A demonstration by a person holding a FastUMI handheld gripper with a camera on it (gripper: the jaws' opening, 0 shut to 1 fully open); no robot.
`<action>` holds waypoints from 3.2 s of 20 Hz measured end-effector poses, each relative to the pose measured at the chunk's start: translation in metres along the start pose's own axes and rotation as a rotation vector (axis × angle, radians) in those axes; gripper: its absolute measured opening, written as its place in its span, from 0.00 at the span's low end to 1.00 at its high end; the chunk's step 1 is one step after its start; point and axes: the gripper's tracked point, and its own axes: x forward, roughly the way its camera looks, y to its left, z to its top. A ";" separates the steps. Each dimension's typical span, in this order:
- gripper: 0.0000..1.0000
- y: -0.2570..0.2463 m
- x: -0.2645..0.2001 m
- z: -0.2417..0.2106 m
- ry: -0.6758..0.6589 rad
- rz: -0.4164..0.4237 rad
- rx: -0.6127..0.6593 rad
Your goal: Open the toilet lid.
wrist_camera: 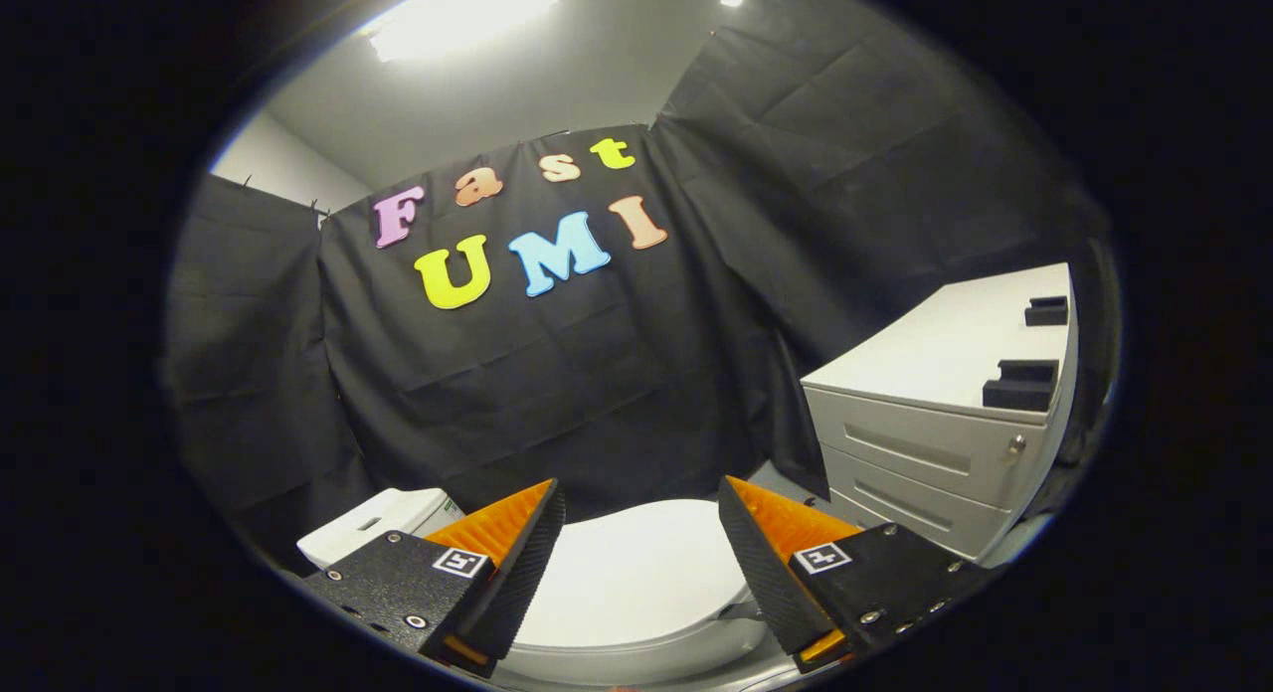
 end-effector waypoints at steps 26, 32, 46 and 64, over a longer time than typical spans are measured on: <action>0.94 -0.132 0.027 -0.193 0.230 -0.289 0.729; 0.69 -0.130 0.039 -0.205 0.227 -0.263 0.828; 0.15 -0.117 0.060 -0.207 0.289 -0.222 0.822; 0.00 -0.096 0.056 -0.184 0.364 -0.307 0.695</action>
